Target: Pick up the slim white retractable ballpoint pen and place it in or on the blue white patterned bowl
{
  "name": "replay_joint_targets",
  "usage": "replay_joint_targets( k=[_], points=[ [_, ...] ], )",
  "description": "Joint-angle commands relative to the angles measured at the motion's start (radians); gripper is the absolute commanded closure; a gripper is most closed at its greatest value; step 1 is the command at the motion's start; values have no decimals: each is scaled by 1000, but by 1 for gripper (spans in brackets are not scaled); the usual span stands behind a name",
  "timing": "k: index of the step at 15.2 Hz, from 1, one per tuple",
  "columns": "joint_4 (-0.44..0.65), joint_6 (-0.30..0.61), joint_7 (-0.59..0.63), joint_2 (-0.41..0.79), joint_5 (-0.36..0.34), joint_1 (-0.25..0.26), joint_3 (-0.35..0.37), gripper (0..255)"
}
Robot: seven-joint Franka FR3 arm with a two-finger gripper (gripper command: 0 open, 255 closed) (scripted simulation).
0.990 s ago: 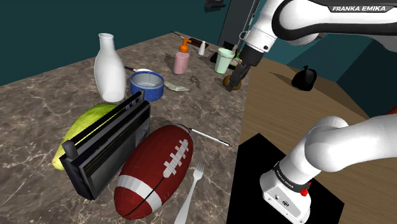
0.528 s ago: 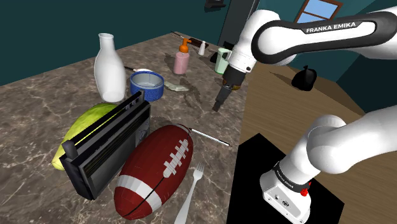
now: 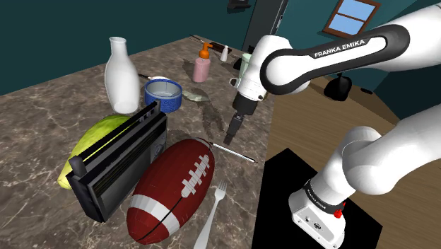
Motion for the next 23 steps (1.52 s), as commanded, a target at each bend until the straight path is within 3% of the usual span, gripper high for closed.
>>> replay_joint_targets(
  k=[1, 5, 12, 13, 23],
  points=[
    [-15, 36, -8, 20, 15, 9, 7, 0],
    [-33, 96, -19, 61, 38, 22, 17, 0],
    [-33, 95, -19, 61, 38, 21, 17, 0],
    [-33, 95, -19, 61, 38, 21, 17, 255],
    [-27, 79, -12, 49, 32, 20, 16, 255]
  ],
)
